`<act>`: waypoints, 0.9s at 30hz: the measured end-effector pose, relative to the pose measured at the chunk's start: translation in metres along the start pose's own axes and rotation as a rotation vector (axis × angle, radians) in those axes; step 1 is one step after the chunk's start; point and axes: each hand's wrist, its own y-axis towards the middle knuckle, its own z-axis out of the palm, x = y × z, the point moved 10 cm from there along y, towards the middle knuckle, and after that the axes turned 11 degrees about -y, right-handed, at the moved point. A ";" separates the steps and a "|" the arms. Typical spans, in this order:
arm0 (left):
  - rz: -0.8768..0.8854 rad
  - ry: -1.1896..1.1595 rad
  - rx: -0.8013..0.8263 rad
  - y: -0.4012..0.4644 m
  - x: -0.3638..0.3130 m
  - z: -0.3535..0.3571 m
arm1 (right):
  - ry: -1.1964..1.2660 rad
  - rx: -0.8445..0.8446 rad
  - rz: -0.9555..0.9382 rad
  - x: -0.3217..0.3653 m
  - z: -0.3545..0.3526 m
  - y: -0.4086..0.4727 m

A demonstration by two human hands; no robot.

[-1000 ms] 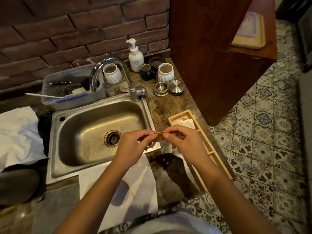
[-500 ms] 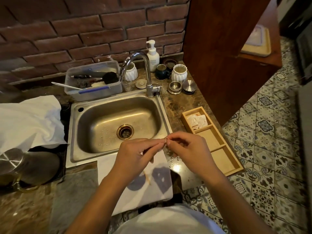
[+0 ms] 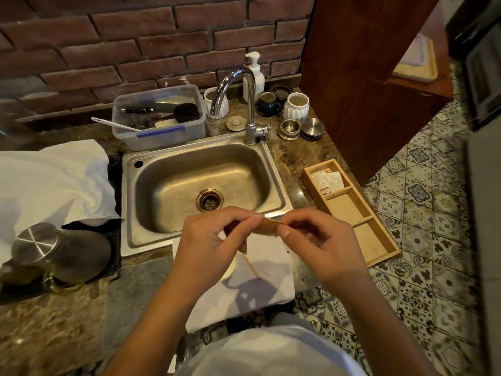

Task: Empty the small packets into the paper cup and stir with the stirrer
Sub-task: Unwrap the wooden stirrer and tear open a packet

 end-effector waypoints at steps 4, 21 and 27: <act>-0.096 -0.166 -0.010 -0.002 0.004 -0.004 | -0.063 0.005 -0.075 0.015 0.000 0.000; -0.075 -0.114 -0.050 -0.006 0.007 -0.025 | 0.003 0.002 -0.119 0.033 0.013 0.006; -0.088 -0.194 -0.126 -0.006 0.003 -0.031 | 0.151 0.072 -0.085 0.041 0.021 0.010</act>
